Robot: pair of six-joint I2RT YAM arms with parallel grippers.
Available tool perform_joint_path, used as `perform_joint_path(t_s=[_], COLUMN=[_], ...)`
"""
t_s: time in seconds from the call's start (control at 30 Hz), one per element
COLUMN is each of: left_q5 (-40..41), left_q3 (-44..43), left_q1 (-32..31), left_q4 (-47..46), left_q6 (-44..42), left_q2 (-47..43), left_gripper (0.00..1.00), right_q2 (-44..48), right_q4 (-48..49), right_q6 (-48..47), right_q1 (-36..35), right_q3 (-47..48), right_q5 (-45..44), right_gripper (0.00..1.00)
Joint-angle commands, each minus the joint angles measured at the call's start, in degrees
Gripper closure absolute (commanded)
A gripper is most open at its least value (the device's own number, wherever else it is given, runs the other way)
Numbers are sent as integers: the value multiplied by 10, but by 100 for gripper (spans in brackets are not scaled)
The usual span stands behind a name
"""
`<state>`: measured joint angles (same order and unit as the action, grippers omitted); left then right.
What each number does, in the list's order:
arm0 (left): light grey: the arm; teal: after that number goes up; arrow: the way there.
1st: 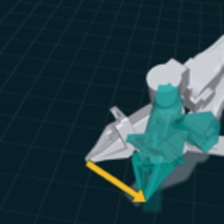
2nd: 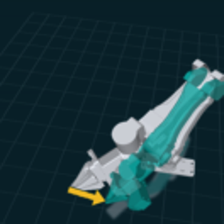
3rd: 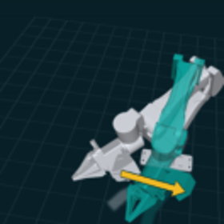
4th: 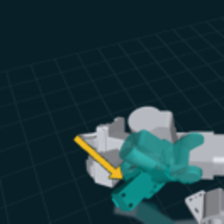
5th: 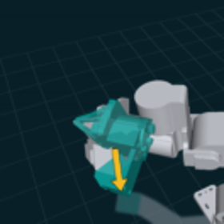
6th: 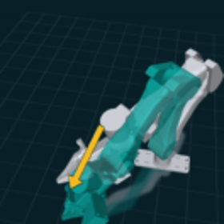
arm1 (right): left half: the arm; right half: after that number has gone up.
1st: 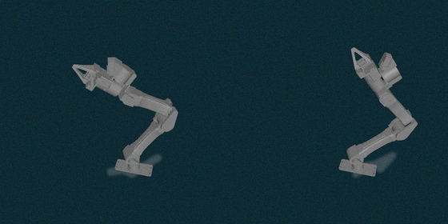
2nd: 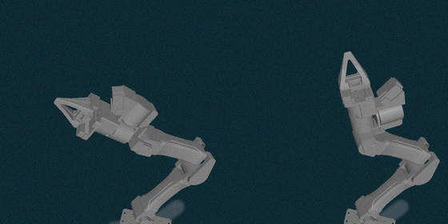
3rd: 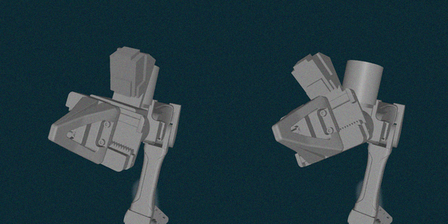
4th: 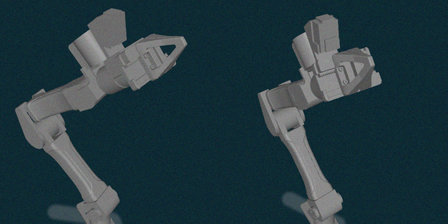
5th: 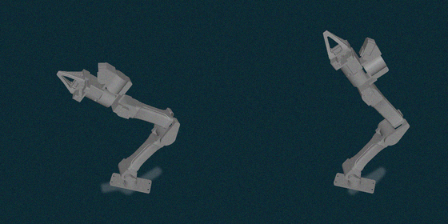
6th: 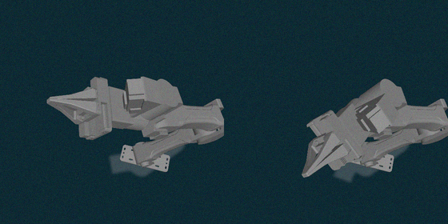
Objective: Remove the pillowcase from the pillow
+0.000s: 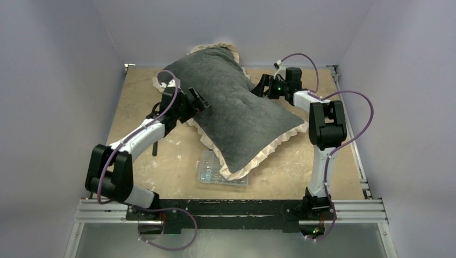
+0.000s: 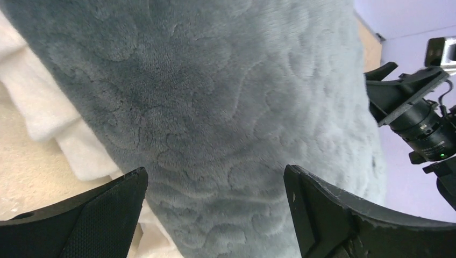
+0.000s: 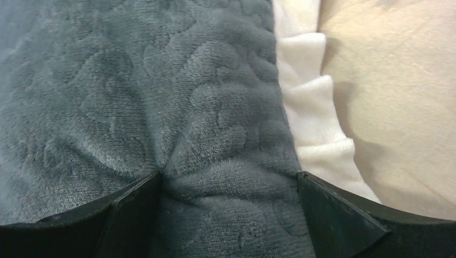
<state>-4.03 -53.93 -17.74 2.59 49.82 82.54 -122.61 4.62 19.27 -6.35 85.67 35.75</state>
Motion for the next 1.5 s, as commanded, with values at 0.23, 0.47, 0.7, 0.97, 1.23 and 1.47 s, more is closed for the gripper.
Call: perform_joint_path(t_s=[0.23,0.47,0.7,0.97,1.23,1.47], left_q5=[-162,-188,-178,-127,-80,-41], left_q3=[-34,-61,-158,-261,-82,80], left_q1=[-7,-31,-69,-139,-144,-141], left_q4=[-159,-229,-252,-266,-335,-340], left_q6=[69,77,59,40,58,41], left_q2=[171,213,246,327,301,212], left_gripper=[22,75,92,74,54,48], right_q2=[-3,64,134,193,273,296], right_q4=[108,36,-61,-85,-6,53], right_q6=[-2,-13,-22,-52,-71,-46], right_q1=[-62,-67,-67,-82,-96,-138], right_q3=[-45,32,198,259,7,-148], right_q5=[197,144,47,13,-12,-10], right_gripper=[17,100,100,100,100,100])
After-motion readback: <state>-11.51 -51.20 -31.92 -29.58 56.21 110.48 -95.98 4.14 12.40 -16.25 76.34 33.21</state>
